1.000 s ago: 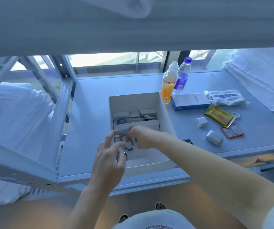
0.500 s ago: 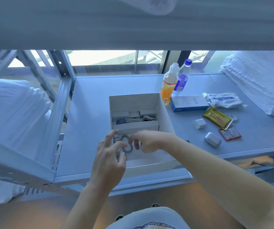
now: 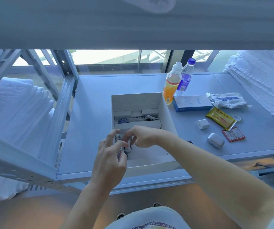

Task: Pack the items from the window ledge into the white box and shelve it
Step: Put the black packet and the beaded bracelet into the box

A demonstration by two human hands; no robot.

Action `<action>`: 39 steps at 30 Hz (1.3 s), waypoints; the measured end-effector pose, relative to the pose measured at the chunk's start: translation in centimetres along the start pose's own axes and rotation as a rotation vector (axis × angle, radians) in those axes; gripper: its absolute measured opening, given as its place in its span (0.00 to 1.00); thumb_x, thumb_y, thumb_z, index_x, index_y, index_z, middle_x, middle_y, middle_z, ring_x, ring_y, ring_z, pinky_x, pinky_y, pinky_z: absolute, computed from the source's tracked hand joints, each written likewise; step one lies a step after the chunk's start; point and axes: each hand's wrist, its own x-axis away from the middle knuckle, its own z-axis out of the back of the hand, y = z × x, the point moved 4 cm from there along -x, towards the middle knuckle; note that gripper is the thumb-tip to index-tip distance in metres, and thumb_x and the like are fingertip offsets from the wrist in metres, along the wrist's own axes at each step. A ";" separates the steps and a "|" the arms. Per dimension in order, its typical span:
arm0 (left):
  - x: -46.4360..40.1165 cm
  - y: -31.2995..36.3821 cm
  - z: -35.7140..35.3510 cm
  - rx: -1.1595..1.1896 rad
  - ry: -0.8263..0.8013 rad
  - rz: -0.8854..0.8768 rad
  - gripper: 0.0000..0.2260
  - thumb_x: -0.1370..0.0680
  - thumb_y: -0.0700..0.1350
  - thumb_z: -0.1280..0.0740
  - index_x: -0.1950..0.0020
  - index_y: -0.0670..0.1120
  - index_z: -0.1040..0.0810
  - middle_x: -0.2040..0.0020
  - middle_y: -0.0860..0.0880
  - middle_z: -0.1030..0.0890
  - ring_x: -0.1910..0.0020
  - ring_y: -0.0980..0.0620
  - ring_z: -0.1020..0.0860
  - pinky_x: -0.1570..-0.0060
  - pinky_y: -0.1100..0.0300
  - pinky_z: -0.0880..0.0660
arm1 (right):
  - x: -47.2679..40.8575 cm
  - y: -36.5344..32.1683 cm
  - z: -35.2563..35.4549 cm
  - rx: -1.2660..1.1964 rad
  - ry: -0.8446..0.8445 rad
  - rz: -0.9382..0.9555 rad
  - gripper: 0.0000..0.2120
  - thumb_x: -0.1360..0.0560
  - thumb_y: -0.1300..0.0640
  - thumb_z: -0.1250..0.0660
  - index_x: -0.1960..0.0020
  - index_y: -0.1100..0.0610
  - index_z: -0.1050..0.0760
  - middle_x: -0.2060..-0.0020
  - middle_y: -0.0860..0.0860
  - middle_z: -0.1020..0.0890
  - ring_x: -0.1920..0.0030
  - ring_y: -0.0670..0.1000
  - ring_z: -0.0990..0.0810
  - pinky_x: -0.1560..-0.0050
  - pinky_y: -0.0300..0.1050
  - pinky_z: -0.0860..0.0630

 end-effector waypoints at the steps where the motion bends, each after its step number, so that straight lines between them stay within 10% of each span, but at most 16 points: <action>1: 0.0 0.0 0.0 0.000 0.002 -0.001 0.14 0.25 0.46 0.41 0.47 0.57 0.18 0.24 0.62 0.36 0.34 0.53 0.33 0.49 0.70 0.36 | 0.0 0.1 0.1 -0.004 0.014 -0.003 0.35 0.31 0.72 0.49 0.37 0.45 0.19 0.43 0.37 0.17 0.44 0.43 0.18 0.50 0.39 0.21; 9: -0.1 -0.1 -0.1 0.003 0.004 0.008 0.15 0.26 0.45 0.40 0.47 0.57 0.18 0.24 0.61 0.35 0.34 0.53 0.33 0.50 0.73 0.37 | -0.4 1.8 0.1 0.131 0.097 -0.193 0.08 0.21 0.55 0.31 0.43 0.53 0.18 0.47 0.50 0.15 0.50 0.54 0.17 0.53 0.45 0.20; 22: -0.1 0.0 -0.3 0.000 0.001 0.015 0.15 0.27 0.44 0.41 0.48 0.58 0.18 0.24 0.60 0.35 0.33 0.51 0.32 0.48 0.67 0.36 | -3.9 2.6 -1.6 0.071 0.149 -0.397 0.15 0.28 0.46 0.26 0.63 0.55 0.25 0.78 0.49 0.21 0.78 0.51 0.20 0.71 0.39 0.24; 39: 0.0 0.5 0.1 -0.003 -0.030 0.036 0.14 0.24 0.43 0.39 0.48 0.58 0.18 0.25 0.63 0.36 0.35 0.56 0.34 0.50 0.74 0.37 | -3.8 1.9 -1.9 -0.306 0.162 -0.412 0.09 0.22 0.56 0.28 0.57 0.61 0.20 0.60 0.61 0.12 0.61 0.59 0.11 0.59 0.48 0.13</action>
